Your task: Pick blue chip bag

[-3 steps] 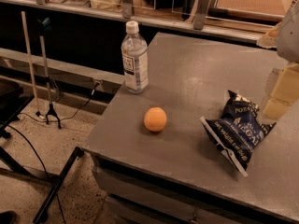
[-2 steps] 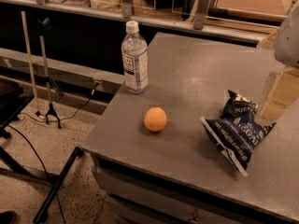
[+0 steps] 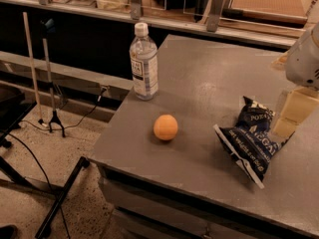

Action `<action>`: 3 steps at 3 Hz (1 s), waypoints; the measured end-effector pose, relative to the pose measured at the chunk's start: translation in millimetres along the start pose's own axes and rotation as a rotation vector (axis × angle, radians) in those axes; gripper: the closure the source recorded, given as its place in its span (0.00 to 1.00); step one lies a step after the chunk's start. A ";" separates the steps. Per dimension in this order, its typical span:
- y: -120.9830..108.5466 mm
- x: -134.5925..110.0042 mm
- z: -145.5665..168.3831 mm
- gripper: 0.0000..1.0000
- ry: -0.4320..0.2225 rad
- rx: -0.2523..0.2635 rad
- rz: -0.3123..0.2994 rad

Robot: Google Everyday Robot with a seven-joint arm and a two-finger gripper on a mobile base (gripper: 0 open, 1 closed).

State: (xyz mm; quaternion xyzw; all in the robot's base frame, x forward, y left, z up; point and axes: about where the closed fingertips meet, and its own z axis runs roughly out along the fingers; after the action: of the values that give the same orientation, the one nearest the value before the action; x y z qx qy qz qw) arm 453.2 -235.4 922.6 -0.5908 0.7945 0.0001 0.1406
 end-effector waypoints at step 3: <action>-0.7 8.8 17.8 0.00 -0.056 -0.046 -0.057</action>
Offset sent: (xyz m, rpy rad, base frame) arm 0.0018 -0.0057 -0.0157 0.0276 0.0341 0.0207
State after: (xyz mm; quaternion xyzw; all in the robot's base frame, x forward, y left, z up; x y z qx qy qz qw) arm 455.5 -240.9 903.6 -0.6159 0.7730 0.0307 0.1490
